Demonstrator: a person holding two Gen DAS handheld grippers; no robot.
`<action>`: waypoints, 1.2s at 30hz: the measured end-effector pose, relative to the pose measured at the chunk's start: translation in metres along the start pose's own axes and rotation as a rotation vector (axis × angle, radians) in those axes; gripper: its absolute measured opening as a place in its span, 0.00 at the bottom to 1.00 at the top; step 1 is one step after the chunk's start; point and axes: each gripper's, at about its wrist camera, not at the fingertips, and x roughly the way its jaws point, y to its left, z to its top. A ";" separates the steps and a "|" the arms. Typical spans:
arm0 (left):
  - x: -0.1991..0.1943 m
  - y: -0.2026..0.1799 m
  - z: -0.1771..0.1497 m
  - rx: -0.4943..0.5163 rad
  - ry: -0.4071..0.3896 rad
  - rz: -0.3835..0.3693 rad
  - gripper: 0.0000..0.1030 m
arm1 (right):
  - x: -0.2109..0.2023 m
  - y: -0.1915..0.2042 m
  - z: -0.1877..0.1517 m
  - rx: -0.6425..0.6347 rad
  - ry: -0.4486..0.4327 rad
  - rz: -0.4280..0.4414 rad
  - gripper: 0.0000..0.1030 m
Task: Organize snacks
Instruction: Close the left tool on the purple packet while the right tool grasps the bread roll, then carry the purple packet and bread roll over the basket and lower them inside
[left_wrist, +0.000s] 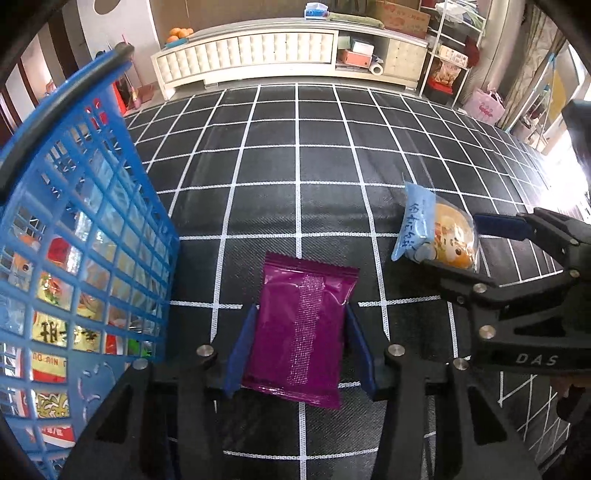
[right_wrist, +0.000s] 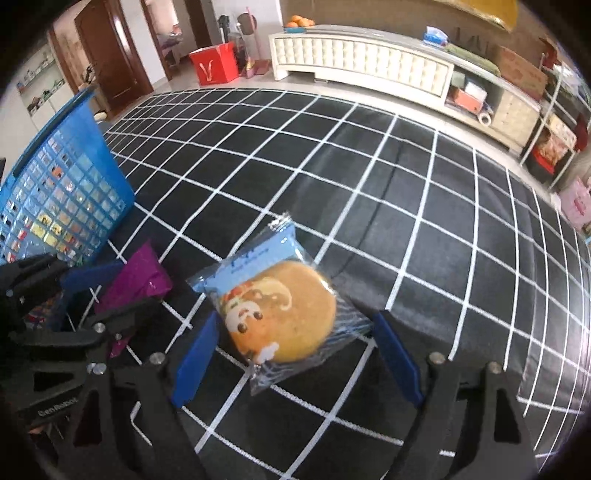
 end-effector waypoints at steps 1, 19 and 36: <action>-0.001 0.001 -0.001 -0.002 -0.001 -0.003 0.45 | -0.001 0.001 -0.001 -0.015 -0.006 -0.012 0.77; -0.092 -0.011 -0.027 0.052 -0.114 -0.071 0.45 | -0.102 0.011 -0.026 0.017 -0.118 -0.077 0.56; -0.253 0.027 -0.059 0.061 -0.342 -0.081 0.45 | -0.247 0.101 -0.026 -0.010 -0.316 -0.127 0.56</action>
